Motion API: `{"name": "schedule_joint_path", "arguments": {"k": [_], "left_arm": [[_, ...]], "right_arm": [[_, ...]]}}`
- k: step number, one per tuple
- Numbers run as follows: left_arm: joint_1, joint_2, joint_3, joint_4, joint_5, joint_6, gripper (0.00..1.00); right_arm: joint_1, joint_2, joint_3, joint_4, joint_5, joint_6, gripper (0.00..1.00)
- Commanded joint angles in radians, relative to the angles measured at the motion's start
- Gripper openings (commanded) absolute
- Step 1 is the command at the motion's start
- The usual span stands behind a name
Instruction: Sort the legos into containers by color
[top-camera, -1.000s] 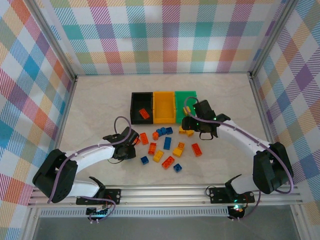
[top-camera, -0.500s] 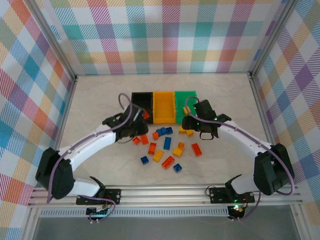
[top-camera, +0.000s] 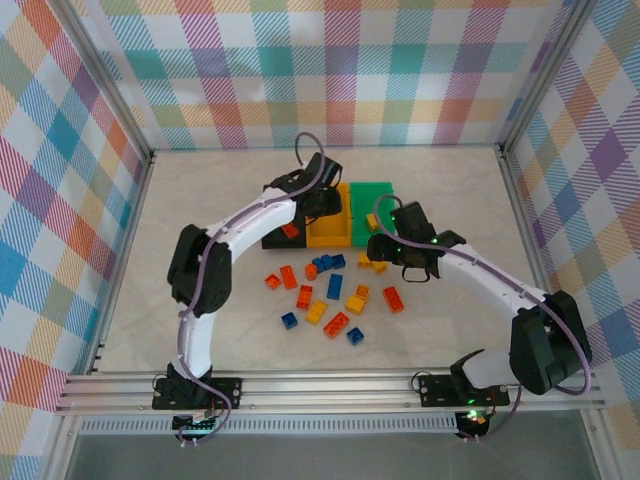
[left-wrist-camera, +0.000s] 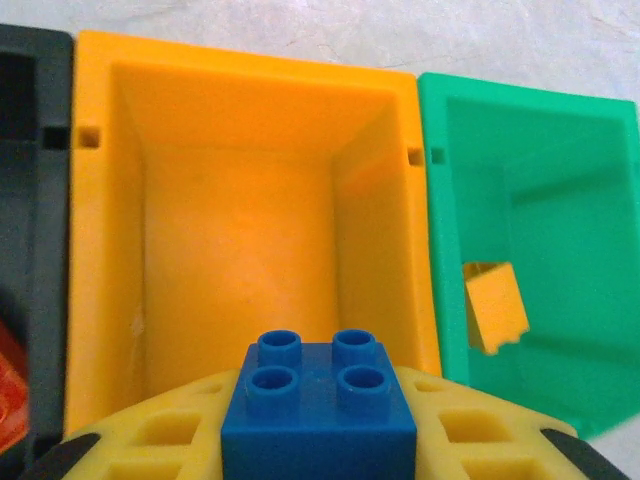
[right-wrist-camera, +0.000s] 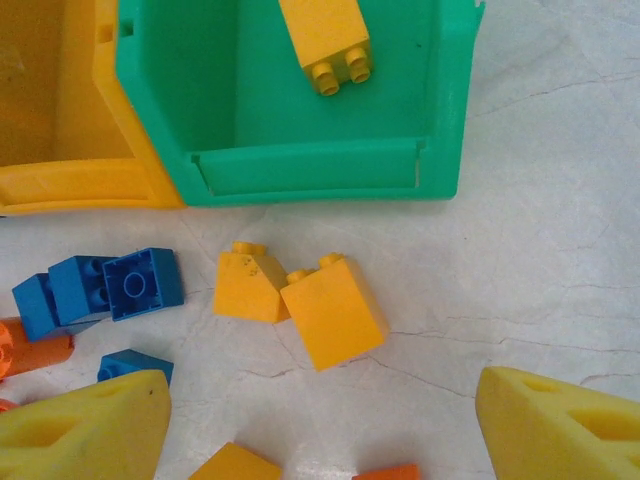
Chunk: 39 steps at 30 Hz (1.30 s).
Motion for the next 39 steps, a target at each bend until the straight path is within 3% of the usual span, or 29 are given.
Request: {"name": "schedule_joint_path", "arguments": {"k": [1, 5, 13, 18, 24, 31, 39], "left_arm": [[-0.010, 0.070, 0.100, -0.093, -0.024, 0.022, 0.26], [-0.015, 0.133, 0.149, -0.108, -0.019, 0.016, 0.31], [-0.048, 0.168, 0.211, -0.134, -0.015, 0.025, 0.64], [-0.049, 0.082, 0.167, -0.106, 0.000, 0.008, 0.72], [-0.050, -0.176, -0.095, 0.031, 0.006, -0.025, 0.84], [-0.047, -0.534, -0.490, 0.138, -0.028, -0.067, 1.00], [-0.045, -0.912, -0.907, 0.197, -0.105, -0.123, 1.00]], "right_arm": [[-0.009, -0.030, -0.014, -0.011, -0.003, 0.015, 0.80], [-0.010, -0.041, -0.017, -0.017, -0.001, 0.012, 0.81], [-0.014, -0.062, -0.010, -0.026, 0.001, 0.016, 0.82], [-0.015, -0.078, 0.003, -0.030, -0.021, 0.014, 0.81], [0.011, -0.088, 0.010, -0.022, -0.066, 0.014, 0.78], [0.137, -0.023, 0.062, -0.014, -0.056, 0.037, 0.76], [0.286, 0.163, 0.121, 0.037, -0.046, 0.091, 0.73]]}}
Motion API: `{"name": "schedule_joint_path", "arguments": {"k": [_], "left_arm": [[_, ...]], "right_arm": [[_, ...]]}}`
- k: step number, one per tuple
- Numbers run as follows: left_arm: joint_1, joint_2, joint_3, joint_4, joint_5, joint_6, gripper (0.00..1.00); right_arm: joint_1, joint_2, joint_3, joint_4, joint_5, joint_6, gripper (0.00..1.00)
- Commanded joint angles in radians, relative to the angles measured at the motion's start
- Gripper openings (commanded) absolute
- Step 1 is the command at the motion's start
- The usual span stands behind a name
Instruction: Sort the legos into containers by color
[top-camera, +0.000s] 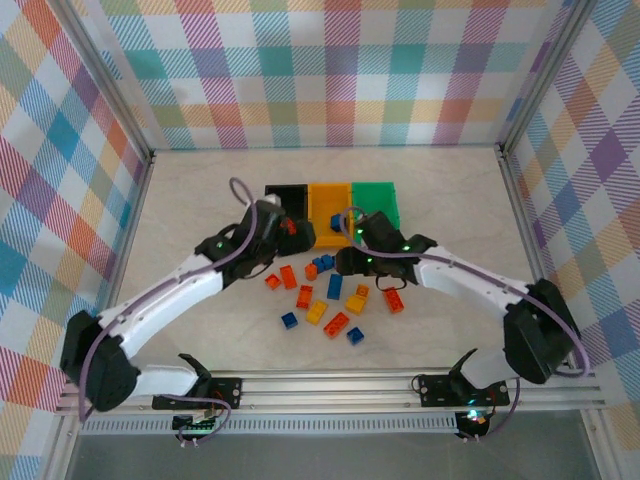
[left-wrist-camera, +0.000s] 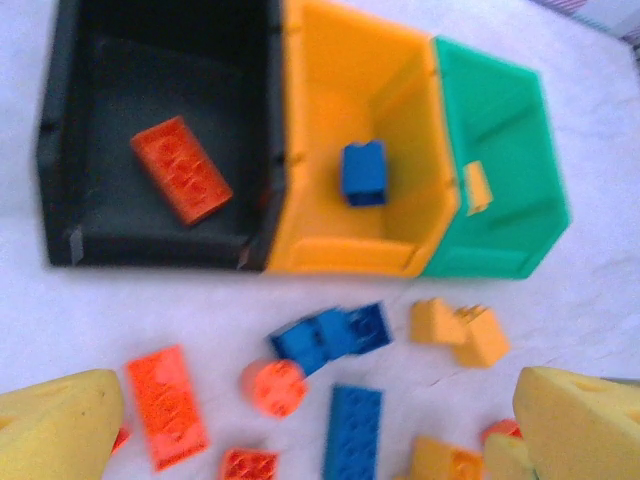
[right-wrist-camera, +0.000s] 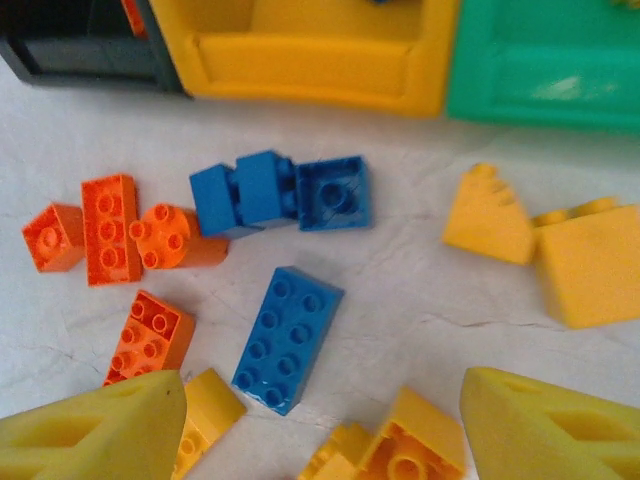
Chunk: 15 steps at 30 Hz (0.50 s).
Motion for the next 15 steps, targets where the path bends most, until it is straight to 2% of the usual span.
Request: {"name": "schedule_joint_path", "arguments": {"k": [1, 7, 15], "left_arm": [[-0.004, -0.124, -0.136, 0.041, -0.054, -0.044, 1.00], [0.005, -0.277, -0.265, 0.050, -0.095, -0.074, 1.00], [0.018, -0.294, -0.299, 0.042, -0.095, -0.076, 1.00]], "right_arm": [[0.050, 0.081, 0.053, 0.025, 0.015, 0.037, 0.73], [0.081, 0.232, 0.105, 0.007, 0.087, 0.076, 0.70], [0.101, 0.348, 0.145, -0.034, 0.105, 0.092, 0.67]]}}
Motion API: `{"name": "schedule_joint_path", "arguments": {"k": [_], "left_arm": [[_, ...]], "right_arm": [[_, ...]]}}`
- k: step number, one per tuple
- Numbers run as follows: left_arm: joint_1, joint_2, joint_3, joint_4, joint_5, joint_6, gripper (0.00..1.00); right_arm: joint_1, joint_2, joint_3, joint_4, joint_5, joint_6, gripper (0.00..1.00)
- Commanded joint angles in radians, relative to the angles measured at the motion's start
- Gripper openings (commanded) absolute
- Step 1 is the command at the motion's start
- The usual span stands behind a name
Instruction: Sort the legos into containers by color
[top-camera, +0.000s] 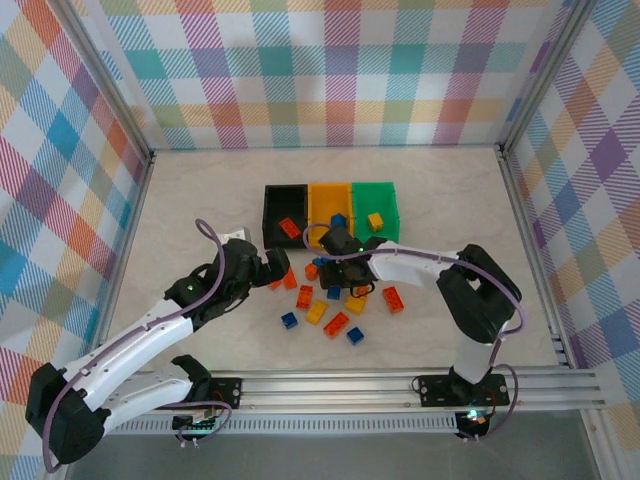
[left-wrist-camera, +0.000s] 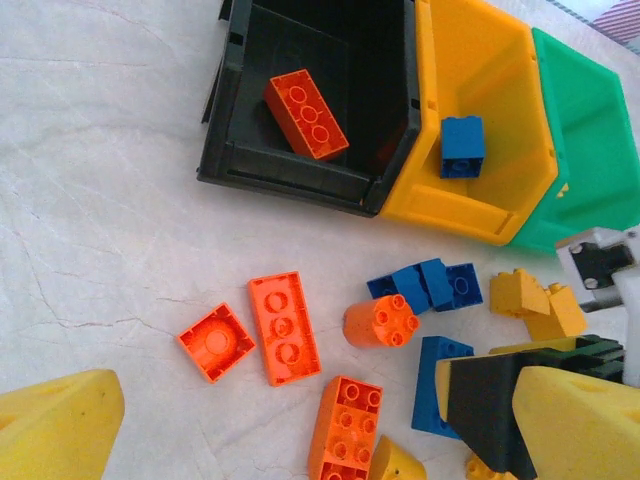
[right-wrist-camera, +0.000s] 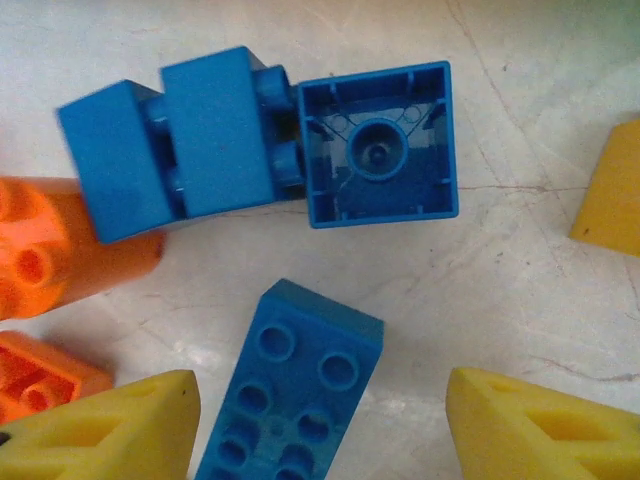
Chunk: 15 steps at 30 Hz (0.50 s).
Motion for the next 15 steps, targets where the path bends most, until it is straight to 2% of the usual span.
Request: {"name": "schedule_joint_path", "arguments": {"k": [1, 3, 10, 15], "left_arm": [[0.012, -0.005, -0.027, 0.025, -0.016, -0.013, 1.00], [0.016, -0.005, -0.034, 0.030, -0.013, -0.016, 1.00], [0.025, -0.005, -0.041, 0.029, -0.011, -0.016, 1.00], [0.028, -0.001, -0.040, 0.020, -0.007, -0.018, 1.00]], "right_arm": [[0.013, 0.035, 0.032, -0.031, 0.022, 0.027, 0.66], [0.014, 0.052, 0.030, -0.027, 0.020, 0.026, 0.64], [0.015, 0.086, 0.041, -0.036, 0.029, 0.015, 0.45], [0.016, 0.044, 0.032, -0.011, 0.020, -0.013, 0.34]]}}
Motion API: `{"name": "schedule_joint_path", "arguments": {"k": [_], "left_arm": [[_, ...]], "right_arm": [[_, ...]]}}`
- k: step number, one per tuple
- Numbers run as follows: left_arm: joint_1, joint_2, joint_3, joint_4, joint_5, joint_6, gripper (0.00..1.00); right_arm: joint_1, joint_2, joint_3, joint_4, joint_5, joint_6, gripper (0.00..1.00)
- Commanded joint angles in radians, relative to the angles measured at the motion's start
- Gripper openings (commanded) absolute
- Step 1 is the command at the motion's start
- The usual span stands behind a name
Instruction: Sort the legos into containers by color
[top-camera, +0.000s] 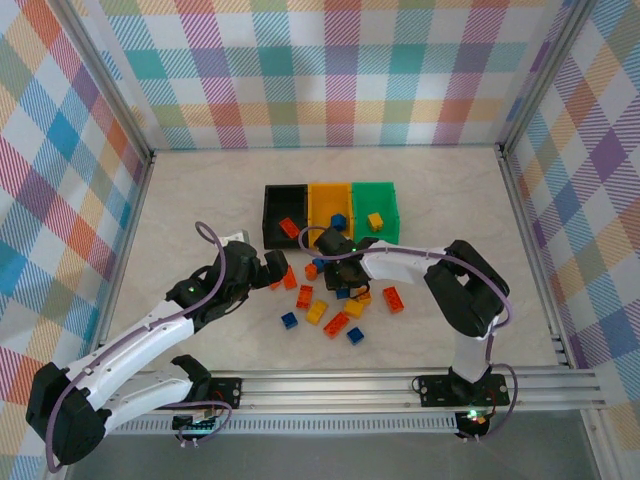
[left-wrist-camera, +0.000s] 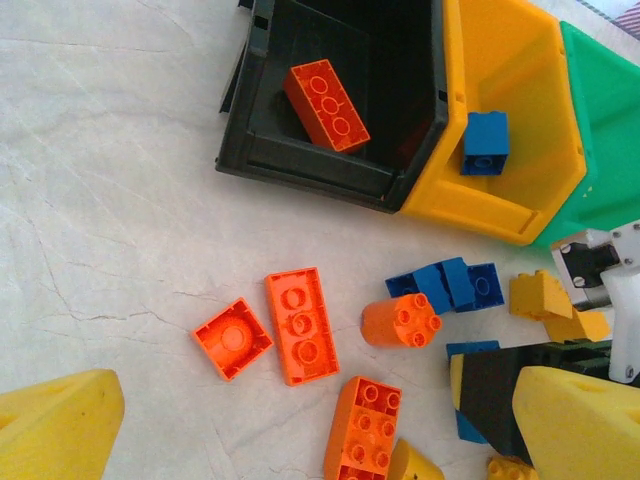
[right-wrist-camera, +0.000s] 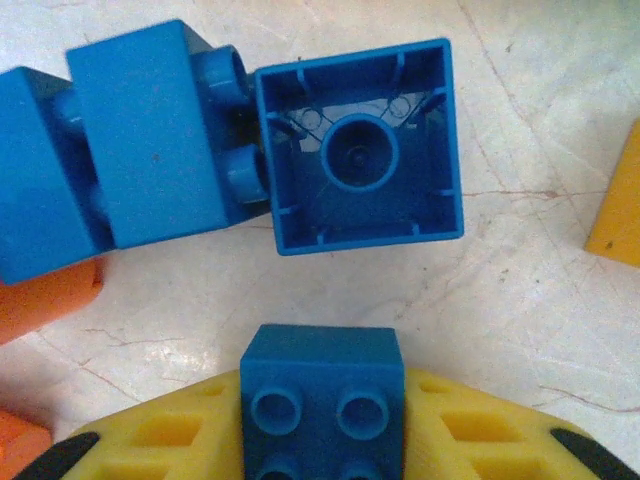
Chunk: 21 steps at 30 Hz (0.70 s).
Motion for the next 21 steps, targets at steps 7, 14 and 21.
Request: {"name": "schedule_joint_path", "arguments": {"k": [7, 14, 21], "left_arm": [[0.012, -0.003, -0.015, -0.016, -0.008, -0.014, 1.00], [0.014, -0.002, -0.013, -0.031, 0.017, -0.021, 1.00], [0.015, -0.022, -0.017, -0.043, 0.039, -0.021, 1.00]], "right_arm": [[0.003, -0.182, 0.023, -0.006, 0.015, -0.109, 0.30], [-0.078, -0.158, 0.216, -0.057, 0.019, -0.197, 0.30], [-0.160, 0.063, 0.469, -0.102, 0.023, -0.241, 0.31]]}}
